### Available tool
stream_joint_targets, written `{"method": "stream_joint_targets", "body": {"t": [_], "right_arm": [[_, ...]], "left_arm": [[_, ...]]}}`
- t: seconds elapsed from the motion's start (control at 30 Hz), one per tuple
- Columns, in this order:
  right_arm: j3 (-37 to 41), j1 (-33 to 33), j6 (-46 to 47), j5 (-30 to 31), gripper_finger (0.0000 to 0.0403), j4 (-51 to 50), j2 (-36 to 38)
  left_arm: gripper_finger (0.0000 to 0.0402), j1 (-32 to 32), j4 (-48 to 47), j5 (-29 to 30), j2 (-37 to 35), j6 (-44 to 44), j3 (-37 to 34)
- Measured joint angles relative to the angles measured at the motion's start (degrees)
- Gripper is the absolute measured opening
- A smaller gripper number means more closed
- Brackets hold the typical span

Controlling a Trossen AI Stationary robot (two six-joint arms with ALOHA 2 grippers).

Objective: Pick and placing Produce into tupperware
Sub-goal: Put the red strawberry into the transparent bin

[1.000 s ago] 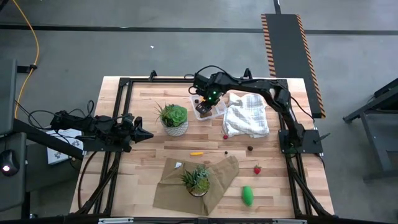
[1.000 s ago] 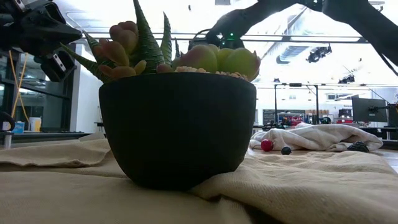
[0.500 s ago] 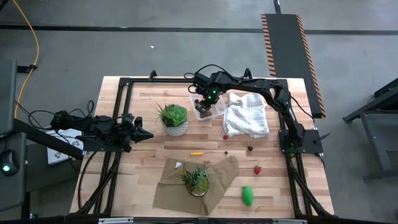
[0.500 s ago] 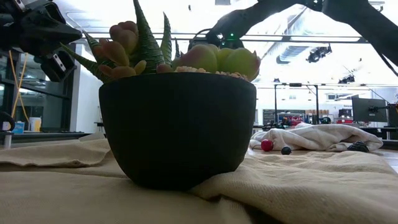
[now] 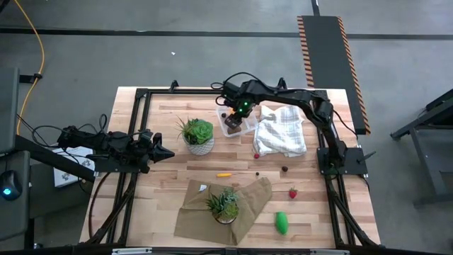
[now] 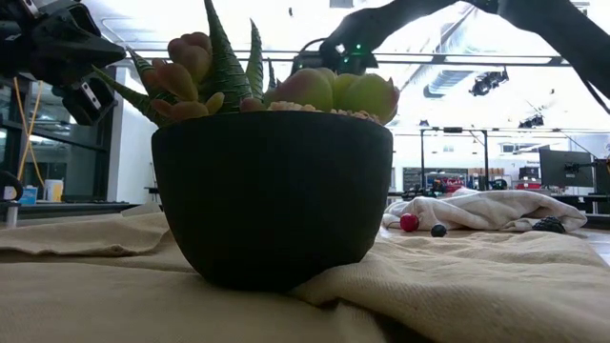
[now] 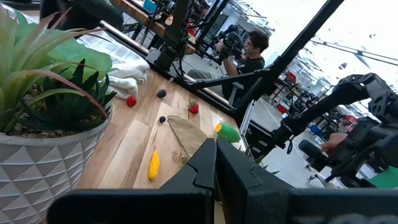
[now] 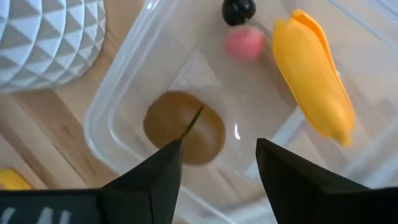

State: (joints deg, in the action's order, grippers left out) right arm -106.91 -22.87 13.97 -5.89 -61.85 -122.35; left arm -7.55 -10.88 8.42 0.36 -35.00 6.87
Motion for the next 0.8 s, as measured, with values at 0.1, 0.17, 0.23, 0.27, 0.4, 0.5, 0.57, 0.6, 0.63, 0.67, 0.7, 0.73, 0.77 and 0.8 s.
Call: {"method": "stream_joint_targets", "body": {"t": [0.1, 0.17, 0.23, 0.27, 0.4, 0.5, 0.57, 0.6, 0.63, 0.67, 0.7, 0.73, 0.77, 0.8], "right_arm": [[0.0, 0.0, -0.95, 1.66, 0.0197, -1.92, 1.4], [0.0, 0.0, -1.09, 2.04, 0.0197, -2.98, 2.87], [0.0, 0.0, -1.08, 2.09, 0.0197, -3.17, 4.51], [0.0, 0.03, -1.08, 2.29, 0.0197, -3.23, 5.27], [0.0, 0.04, -0.96, 2.47, 0.0197, -3.19, 9.06], [0.0, 0.04, -0.48, 2.68, 0.0197, -3.19, 12.18], [0.0, 0.04, -0.47, 3.05, 0.0197, -3.16, 14.27], [0.0, 0.04, -0.47, 3.44, 0.0197, -3.18, 15.38], [0.0, 0.04, -0.47, 3.87, 0.0197, -3.2, 16.59], [0.0, 0.04, -0.51, 4.03, 0.0197, -3.27, 17.79], [0.0, 0.04, -0.52, 4.2, 0.0197, -3.27, 18.99], [0.0, 0.04, -0.56, 4.28, 0.0197, -3.31, 20.27], [0.0, 0.04, -0.87, 4.35, 0.0197, -3.49, 21.6], [0.0, 0.04, -1.06, 4.37, 0.0197, -3.65, 23.01]], "left_arm": [[0.0001, 0.0, -0.01, 0.01, 0.0, 0.0, 0.0], [0.0001, 0.02, 0.01, 0.0, 0.0, 0.0, 0.0], [0.0001, 0.01, 0.01, 0.01, 0.0, 0.0, 0.0], [0.0001, 0.02, 0.01, 0.0, 0.0, 0.0, 0.0], [0.0001, 0.02, 0.01, 0.01, 0.0, 0.0, 0.0], [0.0001, 0.02, 0.01, 0.01, 0.0, 0.0, 0.0], [0.0001, 0.02, 0.01, 0.01, 0.0, 0.04, 0.0], [0.0001, 0.01, 0.01, 0.01, 0.0, 0.04, 0.0], [0.0001, 0.01, 0.01, 0.01, 0.0, 0.04, 0.0], [0.0001, 0.02, 0.01, 0.01, 0.0, 0.04, 0.0], [0.0001, 0.02, 0.01, 0.01, 0.0, 0.05, 0.0], [0.0001, 0.02, 0.01, 0.01, 0.0, 0.07, 0.0], [0.0001, 0.0, 0.01, 0.01, 0.0, 0.07, 0.0], [0.0001, 0.02, 0.01, 0.01, 0.0, 0.07, 0.0]]}}
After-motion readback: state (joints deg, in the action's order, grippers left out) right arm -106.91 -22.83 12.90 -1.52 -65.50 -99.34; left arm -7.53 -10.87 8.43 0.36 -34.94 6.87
